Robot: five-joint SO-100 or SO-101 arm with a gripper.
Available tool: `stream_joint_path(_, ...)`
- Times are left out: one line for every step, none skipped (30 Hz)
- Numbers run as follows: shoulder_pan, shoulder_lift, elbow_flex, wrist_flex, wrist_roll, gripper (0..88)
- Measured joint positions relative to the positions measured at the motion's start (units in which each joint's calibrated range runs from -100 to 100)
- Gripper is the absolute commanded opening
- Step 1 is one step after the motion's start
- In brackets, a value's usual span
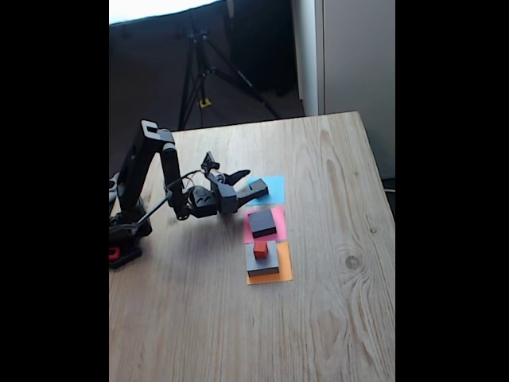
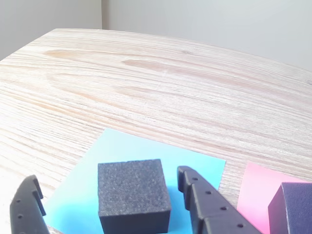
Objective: Tower of hanoi
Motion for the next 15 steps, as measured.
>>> stream_joint_path(0.0, 0.4, -0.4, 0.0, 0.0, 32.2)
stream_joint_path(0.0, 0.6, -0.9, 0.0, 0.0, 32.2)
stream_joint_path(0.0, 0.9, -1.4, 0.0, 0.0, 32.2)
stream_joint_path(0.0, 1.2, -1.7, 0.0, 0.0, 32.1)
stream_joint_path(0.0, 1.5, -2.3, 0.0, 0.0, 32.1)
stream_joint_path(0.0, 1.6, -2.8, 0.2, 0.0, 31.9)
stream_joint_path(0.0, 1.9, -3.2, 0.6, -0.2, 31.8)
stream_joint_path(0.0, 2.1, -3.5, 0.6, -0.2, 31.7)
stream_joint_path(0.0, 2.1, -3.8, 0.8, -0.3, 31.6)
stream_joint_path(0.0, 2.6, -4.1, 0.9, -0.5, 31.5)
stream_joint_path(-0.1, 2.7, -4.1, 1.0, -0.7, 31.3)
stream_joint_path(-0.2, 2.9, -4.2, 1.0, -0.7, 31.1)
stream_joint_path(-0.3, 3.0, -4.3, 1.0, -0.7, 31.1)
stream_joint_path(-0.4, 3.0, -4.3, 1.0, -0.7, 31.1)
stream_joint_path(-0.4, 3.0, -4.3, 1.0, -0.7, 30.9)
